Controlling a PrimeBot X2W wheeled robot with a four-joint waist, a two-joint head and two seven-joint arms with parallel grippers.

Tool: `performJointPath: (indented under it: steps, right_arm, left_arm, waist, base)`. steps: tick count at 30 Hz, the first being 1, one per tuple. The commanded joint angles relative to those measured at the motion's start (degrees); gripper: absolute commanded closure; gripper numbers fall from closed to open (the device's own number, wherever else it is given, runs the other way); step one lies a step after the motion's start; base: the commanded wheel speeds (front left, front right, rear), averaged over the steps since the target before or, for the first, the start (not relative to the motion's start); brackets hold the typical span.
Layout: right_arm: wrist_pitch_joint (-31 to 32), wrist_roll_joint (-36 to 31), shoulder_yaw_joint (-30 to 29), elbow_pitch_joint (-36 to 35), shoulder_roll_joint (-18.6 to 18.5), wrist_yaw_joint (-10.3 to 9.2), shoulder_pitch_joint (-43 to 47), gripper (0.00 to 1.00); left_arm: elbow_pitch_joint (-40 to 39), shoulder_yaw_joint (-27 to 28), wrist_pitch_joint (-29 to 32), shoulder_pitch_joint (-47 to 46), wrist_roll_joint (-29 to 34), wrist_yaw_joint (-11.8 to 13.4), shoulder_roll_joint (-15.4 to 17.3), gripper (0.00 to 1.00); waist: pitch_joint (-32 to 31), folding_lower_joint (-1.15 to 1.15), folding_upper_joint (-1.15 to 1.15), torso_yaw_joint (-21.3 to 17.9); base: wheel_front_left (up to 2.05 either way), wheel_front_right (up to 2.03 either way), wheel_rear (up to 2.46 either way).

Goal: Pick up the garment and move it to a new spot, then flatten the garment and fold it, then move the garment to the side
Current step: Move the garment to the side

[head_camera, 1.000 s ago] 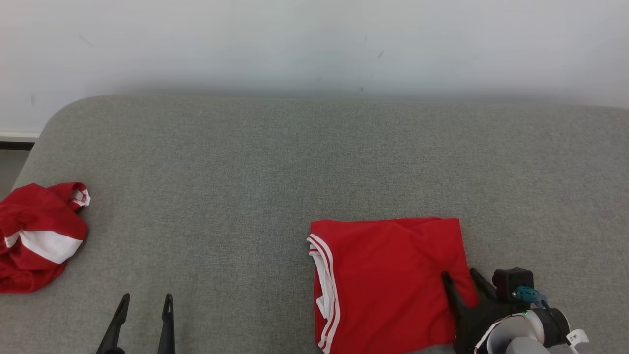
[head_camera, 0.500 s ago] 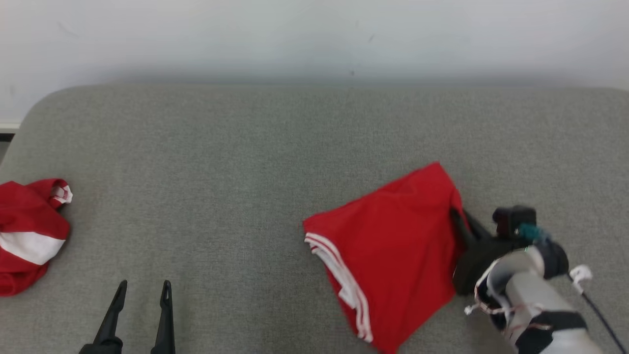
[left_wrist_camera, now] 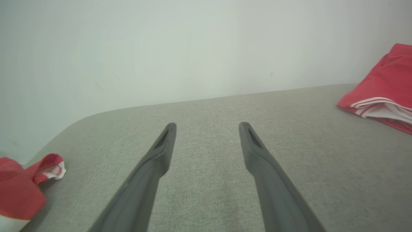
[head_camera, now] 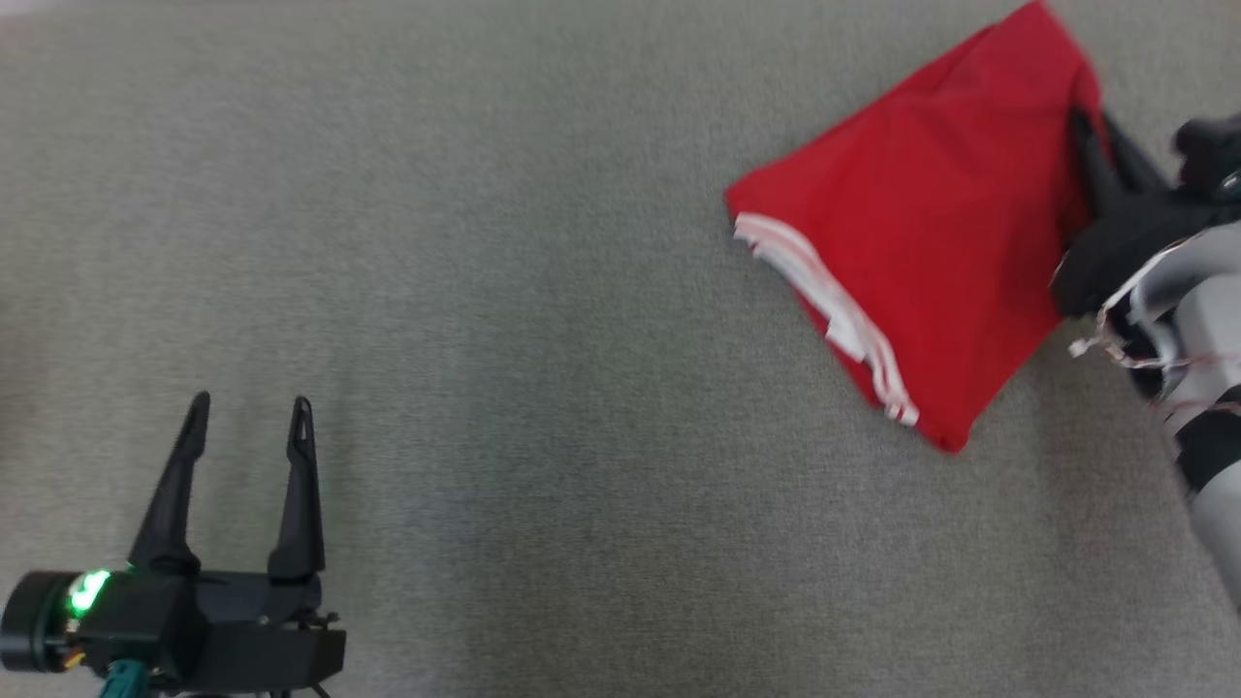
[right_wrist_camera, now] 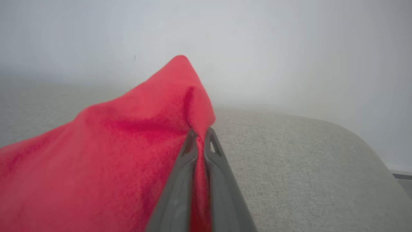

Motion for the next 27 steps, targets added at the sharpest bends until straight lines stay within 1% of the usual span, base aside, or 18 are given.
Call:
performJointPath:
  steps: [1,6,12,19,20,22,27]
  right_arm:
    - [-0.2,-0.1,0.1,-0.3,-0.7,-0.17,-2.2,1.0]
    - [-0.8,-0.7,-0.6,-0.5,-3.9,-0.17,-7.0,1.0]
    - [-0.7,-1.1,-1.5,-0.9,-7.8,-0.17,-11.4,1.0]
    - [1.1,-1.7,-1.7,-2.8,-13.6,-0.17,-15.2,1.0]
    - [1.1,-1.7,-1.7,-2.8,-13.6,-0.17,-15.2,1.0]
    - [1.7,-1.9,-2.0,-3.2,-15.1,-0.17,-15.8,1.0]
    - [2.8,-2.2,-3.0,-4.7,-17.4,-0.17,-16.6,1.0]
  left_arm:
    - [-0.8,0.4,-0.2,-1.4,0.3,-0.1,0.8,0.0]
    - [-3.6,1.1,-0.2,-3.0,1.1,-0.2,2.6,0.0]
    - [-7.7,2.0,-0.2,-3.6,2.0,0.1,4.3,0.0]
    - [-13.0,2.8,-0.2,-3.9,2.9,0.5,5.6,0.0]
    - [-13.0,2.8,-0.2,-3.9,2.9,0.5,5.6,0.0]
    - [-14.0,3.1,-0.2,-4.1,3.0,0.5,5.9,0.0]
    - [-15.8,4.0,-0.1,-3.5,3.0,1.1,6.5,0.0]
  waist:
    - [8.7,-0.02,-0.01,-5.4]
    - [13.2,-0.02,-0.01,-9.0]
    - [16.3,-0.02,-0.01,-11.8]
    - [19.6,-0.02,-0.01,-12.8]
    - [19.6,-0.02,-0.01,-12.8]
    - [20.5,-0.02,-0.01,-12.9]
    - [21.9,-0.02,-0.01,-13.4]
  base:
    - [0.0,0.0,0.0]
    - [0.0,0.0,0.0]
    - [0.0,0.0,0.0]
    - [0.0,0.0,0.0]
    - [0.0,0.0,0.0]
    - [0.0,0.0,0.0]
    - [0.0,0.0,0.0]
